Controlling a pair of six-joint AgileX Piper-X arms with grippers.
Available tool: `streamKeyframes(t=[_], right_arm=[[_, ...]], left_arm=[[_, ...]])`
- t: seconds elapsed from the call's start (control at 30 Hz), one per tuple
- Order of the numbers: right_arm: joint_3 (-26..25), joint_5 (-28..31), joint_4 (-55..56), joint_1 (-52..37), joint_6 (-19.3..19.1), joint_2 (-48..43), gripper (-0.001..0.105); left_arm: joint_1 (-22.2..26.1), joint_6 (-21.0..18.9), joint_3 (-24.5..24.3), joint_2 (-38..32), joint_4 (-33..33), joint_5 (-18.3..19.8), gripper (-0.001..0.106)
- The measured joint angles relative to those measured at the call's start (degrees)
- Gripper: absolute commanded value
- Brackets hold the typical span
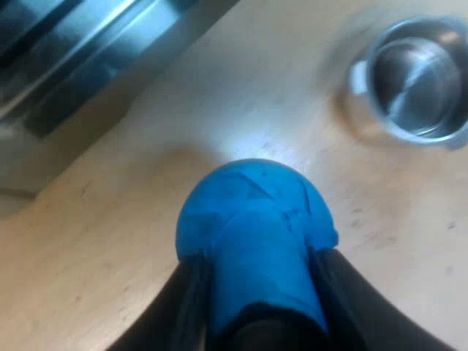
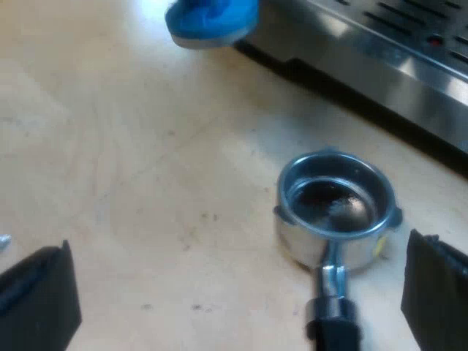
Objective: Grind coffee beans and then tamp
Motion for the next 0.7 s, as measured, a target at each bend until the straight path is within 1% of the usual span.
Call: streamKeyframes(t=[0.07, 0.17, 0.27, 0.4, 0.5, 0.57, 0.7], right_arm=[[0.0, -3.1, 0.0, -1.6, -0.2, 0.0, 0.09], [0.0, -4.8, 0.0, -3.1, -0.4, 0.0, 0.09], [0.0, -8.4, 0.0, -6.9, -3.0, 0.0, 0.09], [-0.8, -12.7, 0.0, -9.2, -4.4, 1.5, 0.09], [-2.0, -13.8, 0.0, -9.5, -5.5, 4.1, 0.09], [-3.5, -14.8, -0.4, -9.5, -6.5, 7.7, 0.09], [-4.6, -15.8, -3.3, -9.5, -6.6, 12.2, 0.09]], left_arm=[[2.5, 0.0, 2.1, 0.0, -0.9, 0.0, 0.0], [5.3, 0.0, 3.9, 0.0, -1.3, -0.4, 0.0], [7.2, 0.0, 5.8, 0.0, -2.2, -1.0, 0.0], [8.3, 0.0, 8.4, 0.0, -3.8, -1.1, 0.0], [8.4, 0.0, 10.4, 0.0, -5.1, -1.1, 0.0], [8.4, 0.0, 11.2, 0.0, -6.0, -1.3, 0.0], [8.4, 0.0, 11.8, 0.0, -8.4, -1.3, 0.0]])
